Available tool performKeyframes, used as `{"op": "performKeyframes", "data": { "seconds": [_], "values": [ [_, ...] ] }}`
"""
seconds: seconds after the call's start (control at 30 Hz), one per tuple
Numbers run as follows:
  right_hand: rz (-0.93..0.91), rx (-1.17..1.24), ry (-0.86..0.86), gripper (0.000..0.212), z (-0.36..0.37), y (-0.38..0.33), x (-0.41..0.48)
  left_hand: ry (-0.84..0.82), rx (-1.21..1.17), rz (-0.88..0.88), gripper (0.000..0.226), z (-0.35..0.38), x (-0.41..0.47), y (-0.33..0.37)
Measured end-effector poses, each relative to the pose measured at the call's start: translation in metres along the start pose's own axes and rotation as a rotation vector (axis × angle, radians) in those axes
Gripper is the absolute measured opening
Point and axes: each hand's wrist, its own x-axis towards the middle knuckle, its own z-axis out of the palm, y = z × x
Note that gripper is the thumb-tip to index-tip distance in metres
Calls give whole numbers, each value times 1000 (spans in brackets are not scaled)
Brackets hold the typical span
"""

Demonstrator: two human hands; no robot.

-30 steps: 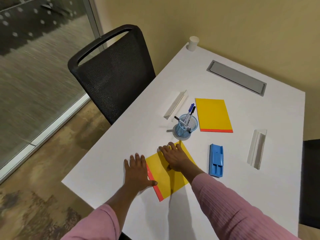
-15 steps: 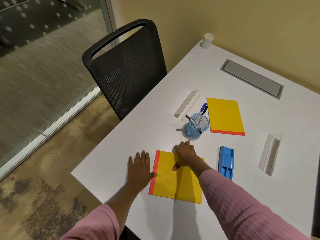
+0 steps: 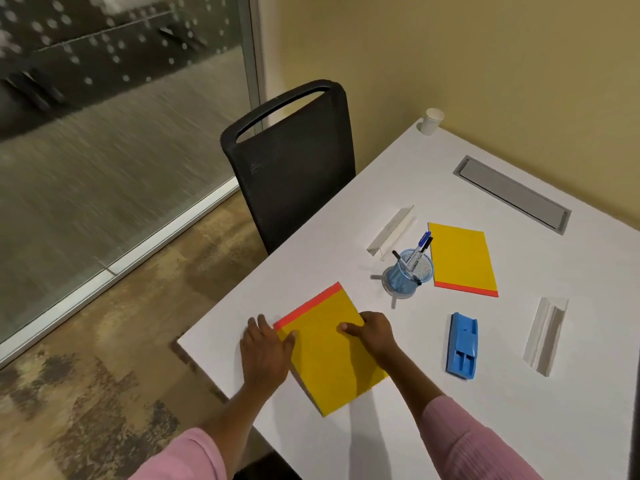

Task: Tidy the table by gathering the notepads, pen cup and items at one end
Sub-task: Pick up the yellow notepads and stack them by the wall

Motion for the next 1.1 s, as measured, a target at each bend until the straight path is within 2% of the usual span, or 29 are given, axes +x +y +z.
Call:
{"op": "performKeyframes", "data": {
  "seconds": [0.13, 0.23, 0.33, 0.5, 0.63, 0.73, 0.97, 1.1],
  "values": [
    [13, 309, 130, 28, 26, -37, -26, 17, -472, -217, 76, -28, 11, -22],
    [-1, 461, 169, 15, 48, -73, -43, 72, -779, -225, 50, -57, 18, -42],
    [0, 555, 206, 15, 74, -110, -58, 136, -913, -185, 42, -94, 24, -64],
    [24, 693, 240, 12, 126, -178, -77, 229, -906, -109, 25, -165, 39, -114],
    [-12, 746, 211, 10, 170, -232, -83, 278, -869, -77, 20, -214, 56, -166],
    [-55, 723, 231, 6, 196, -269, -85, 328, -828, -66, 17, -246, 64, -199],
    [-194, 579, 186, 26, 243, -347, -71, 421, -846, -82, 17, -304, 98, -269],
    [-271, 602, 134, 19, 261, -390, -51, 454, -843, -86, 17, -330, 130, -292]
  ]
}}
